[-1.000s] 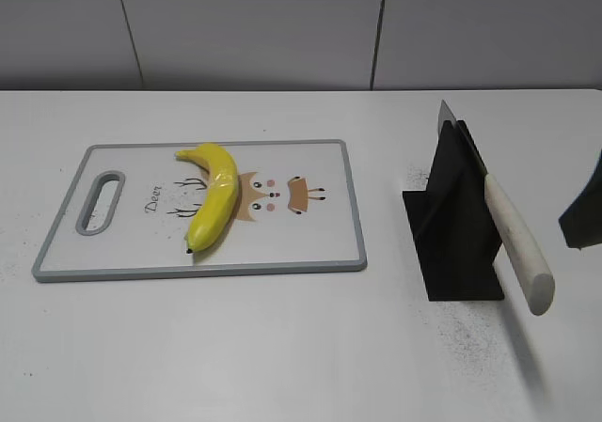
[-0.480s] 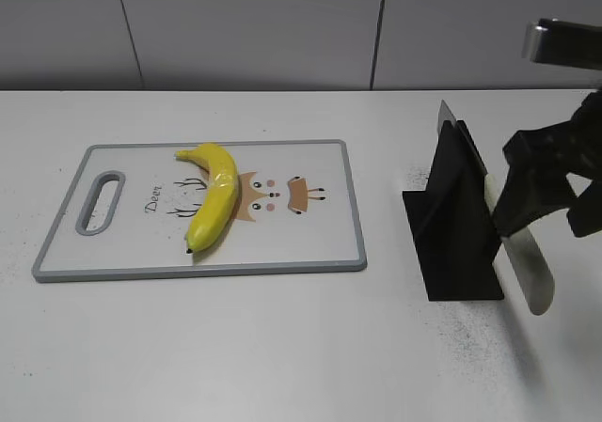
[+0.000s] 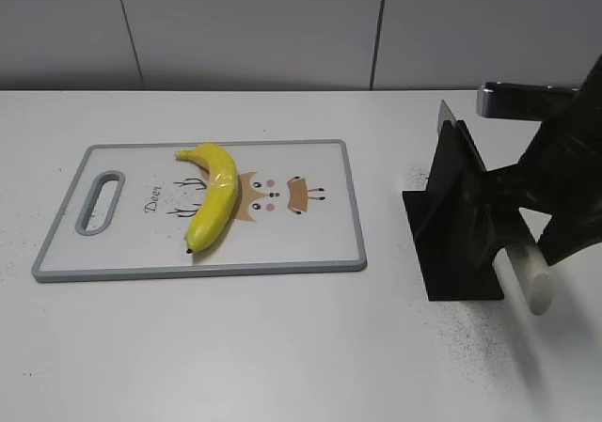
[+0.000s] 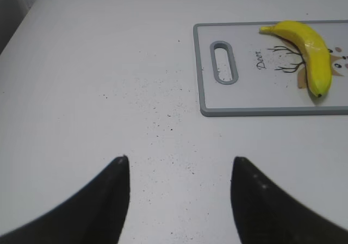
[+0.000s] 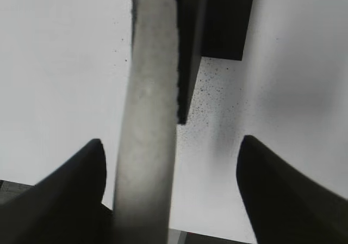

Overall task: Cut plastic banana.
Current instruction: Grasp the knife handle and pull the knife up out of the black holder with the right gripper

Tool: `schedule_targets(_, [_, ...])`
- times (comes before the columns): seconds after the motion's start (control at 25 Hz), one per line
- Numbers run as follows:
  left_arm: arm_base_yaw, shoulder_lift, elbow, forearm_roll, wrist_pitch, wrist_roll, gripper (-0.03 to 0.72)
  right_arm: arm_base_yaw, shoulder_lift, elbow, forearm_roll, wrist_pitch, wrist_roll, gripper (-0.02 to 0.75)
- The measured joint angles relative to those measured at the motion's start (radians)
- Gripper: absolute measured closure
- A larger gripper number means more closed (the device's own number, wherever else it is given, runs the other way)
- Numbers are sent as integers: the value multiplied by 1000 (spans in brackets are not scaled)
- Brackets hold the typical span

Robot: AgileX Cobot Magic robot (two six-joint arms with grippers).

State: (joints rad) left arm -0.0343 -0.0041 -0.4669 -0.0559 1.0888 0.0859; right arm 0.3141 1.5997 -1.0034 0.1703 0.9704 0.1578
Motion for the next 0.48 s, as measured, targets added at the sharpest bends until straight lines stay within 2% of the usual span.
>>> schedule_targets(0.08, [0,0,0,0,0,0,133,0,16,0,-2,-4,0,192])
schedule_targets(0.16, [0,0,0,1,0,0,133,0,24,0,-2,-5,0,254])
schedule_targets(0.24, [0,0,0,1,0,0,133,0,24,0,6,-4,1,398])
schedule_targets(0.28, [0,0,0,1,0,0,133,1,24,0,18,-3,1,517])
schedule_targets(0.32, [0,0,0,1,0,0,133,2,24,-1,27,-3,5,573])
schedule_targets(0.48, [0,0,0,2,0,0,133,3,24,-1,29,-2,7,573])
